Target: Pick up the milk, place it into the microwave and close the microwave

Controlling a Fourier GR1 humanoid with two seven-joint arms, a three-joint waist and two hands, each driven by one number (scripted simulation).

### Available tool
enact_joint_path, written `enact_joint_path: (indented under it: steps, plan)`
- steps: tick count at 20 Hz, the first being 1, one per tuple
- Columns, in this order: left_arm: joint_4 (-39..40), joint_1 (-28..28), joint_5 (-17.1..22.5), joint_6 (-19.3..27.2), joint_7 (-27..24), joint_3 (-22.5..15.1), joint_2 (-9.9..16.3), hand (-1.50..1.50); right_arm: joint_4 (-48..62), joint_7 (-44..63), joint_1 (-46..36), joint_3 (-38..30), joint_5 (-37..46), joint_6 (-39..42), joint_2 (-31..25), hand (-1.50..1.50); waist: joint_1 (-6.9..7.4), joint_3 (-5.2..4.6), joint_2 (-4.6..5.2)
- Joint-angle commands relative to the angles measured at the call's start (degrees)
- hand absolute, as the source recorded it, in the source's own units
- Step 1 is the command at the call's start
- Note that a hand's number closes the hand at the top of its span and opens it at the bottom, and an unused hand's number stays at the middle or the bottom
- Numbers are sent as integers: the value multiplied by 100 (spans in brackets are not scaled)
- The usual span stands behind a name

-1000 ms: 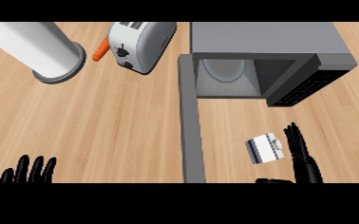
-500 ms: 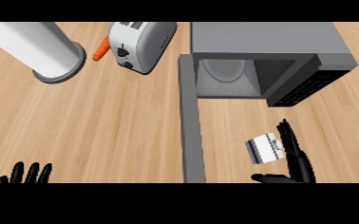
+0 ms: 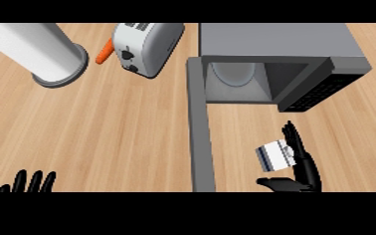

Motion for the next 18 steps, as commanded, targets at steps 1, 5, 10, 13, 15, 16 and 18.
enact_joint_path:
  steps: [1,5,10,13,15,16,18]
  plan:
    - [-48,-64,-2,39,23,-66,-83,-150,411,-332,-377,-104,-81,-70,89,-150,27,67,25]
    - [165,-359,-172,168,116,-87,-115,-150,555,-782,-202,-273,-123,-471,155,150,10,70,34]
    - [-348,332,132,-144,123,-85,-11,-150,261,-284,-518,-133,186,-1236,197,150,42,65,17]
    - [66,171,303,-273,-69,312,128,-150,869,-778,-758,-539,3,-1344,51,150,80,73,41]
    - [11,-19,54,-74,105,38,-25,-150,672,-633,-960,-554,-80,-1461,289,150,43,70,35]
    - [188,-52,-13,-50,2,-29,-118,-150,888,-429,-1288,-654,-94,-1416,61,150,69,72,43]
    - [-37,350,148,-404,-168,166,166,-150,981,-475,-1379,-769,-146,-1789,276,150,108,72,39]
